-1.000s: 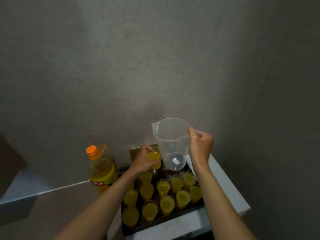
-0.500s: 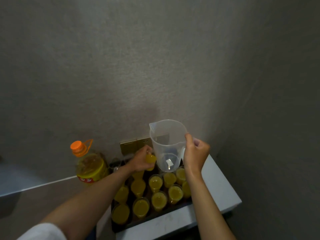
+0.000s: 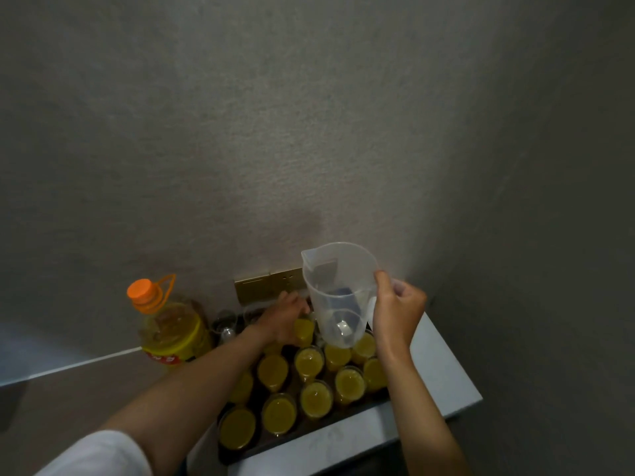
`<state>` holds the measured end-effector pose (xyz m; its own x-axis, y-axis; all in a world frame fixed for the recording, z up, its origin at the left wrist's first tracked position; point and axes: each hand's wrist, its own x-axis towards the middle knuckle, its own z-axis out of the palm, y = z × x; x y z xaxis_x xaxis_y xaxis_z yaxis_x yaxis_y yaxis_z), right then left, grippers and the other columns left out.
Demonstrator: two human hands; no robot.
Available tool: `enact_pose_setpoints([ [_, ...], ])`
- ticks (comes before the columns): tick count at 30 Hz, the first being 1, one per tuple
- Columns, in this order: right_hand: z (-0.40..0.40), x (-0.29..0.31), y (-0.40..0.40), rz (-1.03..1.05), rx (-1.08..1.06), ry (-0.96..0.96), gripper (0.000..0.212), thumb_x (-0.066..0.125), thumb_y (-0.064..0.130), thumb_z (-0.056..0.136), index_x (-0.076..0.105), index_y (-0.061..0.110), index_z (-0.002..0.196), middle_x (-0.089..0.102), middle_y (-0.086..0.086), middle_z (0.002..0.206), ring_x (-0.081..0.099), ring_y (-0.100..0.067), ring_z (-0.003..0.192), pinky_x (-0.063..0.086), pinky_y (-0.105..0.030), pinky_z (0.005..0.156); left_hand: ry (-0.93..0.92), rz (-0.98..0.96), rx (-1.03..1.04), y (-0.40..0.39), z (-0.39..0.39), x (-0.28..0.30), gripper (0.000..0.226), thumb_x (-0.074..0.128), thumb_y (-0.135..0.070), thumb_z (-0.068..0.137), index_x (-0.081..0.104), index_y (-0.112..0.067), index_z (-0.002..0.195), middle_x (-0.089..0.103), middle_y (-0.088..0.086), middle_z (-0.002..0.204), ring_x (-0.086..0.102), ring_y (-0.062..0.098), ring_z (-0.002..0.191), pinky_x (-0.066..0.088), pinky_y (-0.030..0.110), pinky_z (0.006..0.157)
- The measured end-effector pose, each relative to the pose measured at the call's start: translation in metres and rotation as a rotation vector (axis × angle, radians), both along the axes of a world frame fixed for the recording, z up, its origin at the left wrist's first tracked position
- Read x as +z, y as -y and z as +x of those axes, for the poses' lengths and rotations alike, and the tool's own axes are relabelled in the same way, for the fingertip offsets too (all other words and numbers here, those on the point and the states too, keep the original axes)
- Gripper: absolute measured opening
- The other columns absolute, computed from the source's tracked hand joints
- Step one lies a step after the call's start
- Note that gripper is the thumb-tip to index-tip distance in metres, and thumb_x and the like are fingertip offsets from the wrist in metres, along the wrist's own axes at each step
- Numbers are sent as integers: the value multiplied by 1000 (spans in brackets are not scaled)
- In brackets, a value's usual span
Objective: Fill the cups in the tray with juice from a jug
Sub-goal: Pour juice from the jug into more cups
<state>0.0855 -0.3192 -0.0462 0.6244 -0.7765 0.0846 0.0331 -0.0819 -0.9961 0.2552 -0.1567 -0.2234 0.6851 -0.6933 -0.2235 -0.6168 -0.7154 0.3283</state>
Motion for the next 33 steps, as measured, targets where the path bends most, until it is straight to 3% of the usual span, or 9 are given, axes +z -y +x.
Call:
enact_pose_setpoints([
  [3,3,-1,3,-5,-4,-11,48,67,13,95,47,13,52,41,7,43,39,-13,45,41,-27,50,32,37,-44,1,-2,-2,80,64,-66,55,50,-33,126,42,-4,142,39,20,121,48,44,96],
  [7,7,-3,5,1,-13,-12,48,67,13,94,47,13,51,41,6,43,40,-18,47,40,-29,52,42,25,-55,2,-6,-5,77,77,-52,58,50,-28,125,41,0,144,37,24,131,44,46,104],
  [13,10,-7,7,-5,-20,-38,47,68,14,95,48,12,52,42,6,43,42,-16,47,42,-29,52,35,43,-55,5,-9,-8,63,84,-38,65,52,-20,115,45,6,140,36,28,132,41,42,104],
  [19,10,-11,9,-19,-29,-58,47,68,15,96,50,10,53,43,3,44,42,-16,47,44,-32,54,68,98,-93,5,-8,-13,71,87,-39,62,49,-26,121,41,3,144,34,28,135,43,48,106],
  [23,8,-11,9,-28,-21,-60,48,68,15,96,49,11,52,42,4,44,41,-15,47,42,-31,53,80,105,-90,7,-9,-13,89,90,-39,63,45,-25,139,37,5,151,32,29,139,40,49,110],
  [29,7,-12,6,-27,-4,-68,47,67,16,96,49,11,52,43,0,46,40,-19,49,40,-33,53,64,112,-75,5,-10,-13,92,88,-33,69,41,-26,147,34,6,154,30,29,140,37,47,113],
  [33,7,-12,3,-28,7,-76,49,66,17,96,47,13,52,41,6,44,38,-11,46,40,-30,52,18,57,-65,-1,-11,-8,92,85,-31,69,40,-29,149,34,6,153,29,29,140,35,46,114],
])
